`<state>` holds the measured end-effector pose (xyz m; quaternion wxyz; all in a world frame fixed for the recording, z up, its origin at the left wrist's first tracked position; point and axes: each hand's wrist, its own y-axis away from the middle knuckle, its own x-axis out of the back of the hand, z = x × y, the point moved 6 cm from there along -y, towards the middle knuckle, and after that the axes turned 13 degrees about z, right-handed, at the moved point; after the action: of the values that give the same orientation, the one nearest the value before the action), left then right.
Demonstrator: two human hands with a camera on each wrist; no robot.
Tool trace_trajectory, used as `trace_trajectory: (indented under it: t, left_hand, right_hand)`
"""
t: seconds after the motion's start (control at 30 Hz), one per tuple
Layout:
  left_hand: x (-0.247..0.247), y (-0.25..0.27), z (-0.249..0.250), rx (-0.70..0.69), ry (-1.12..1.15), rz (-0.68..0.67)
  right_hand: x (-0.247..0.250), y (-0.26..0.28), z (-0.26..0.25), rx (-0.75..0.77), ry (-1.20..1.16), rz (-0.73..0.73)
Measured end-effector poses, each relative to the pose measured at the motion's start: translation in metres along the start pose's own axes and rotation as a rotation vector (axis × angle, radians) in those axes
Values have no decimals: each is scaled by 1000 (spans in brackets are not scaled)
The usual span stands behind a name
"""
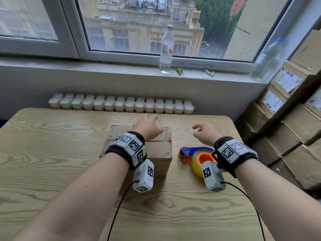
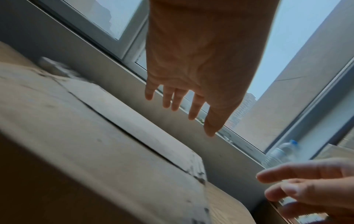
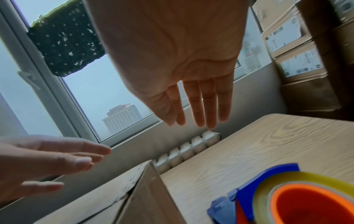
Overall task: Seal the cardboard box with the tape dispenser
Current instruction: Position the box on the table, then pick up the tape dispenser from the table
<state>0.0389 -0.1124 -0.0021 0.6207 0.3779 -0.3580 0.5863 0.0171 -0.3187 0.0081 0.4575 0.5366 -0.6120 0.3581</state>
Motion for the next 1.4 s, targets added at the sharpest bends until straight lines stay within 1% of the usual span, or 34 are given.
trace_trajectory:
  t: [0.07,0.17,0.27,0.37,0.47,0.57,0.7,0.83,1.0,1.1,1.23,1.4]
  left_hand:
    - [-14,-6,28,-49,12,-14]
    - [-37,-15,64,-83,12,-42]
    - [-63,-27,93,-92,1,-70]
    - [-93,-38,112,-68,1,-107]
    - [-125,-46,120,-25,-43,-157]
    - [-155,-49,115,14,-111,-218]
    - [-179,-49,106,66,-186,-271]
    - [-190,-47,94,127,-222,-313]
    - [-194,-41,88,149,-266,-350]
    - [-194,-38,89,172,-238,-362]
    - [-187,-37,88,233,-156,-318]
    - [-167,-41,99,269,-46,-230]
  right_hand:
    - [7,-7,20,-16,-2,14]
    - [11,-17,48,-21,-13,1]
    - [7,-29,75,-21,-26,-19]
    - [-6,-42,99,-31,-36,-46]
    - [-29,-56,113,-7,-51,-102]
    - [-55,-65,121,47,-46,-175]
    - [-89,-72,125,116,-33,-292]
    - [-106,-75,124,186,-22,-349]
    - [-116,-75,121,249,20,-397]
    - [-120,-72,125,244,83,-364]
    - [-115,-70,133,220,89,-314]
    - [-96,-72,138,176,64,-309]
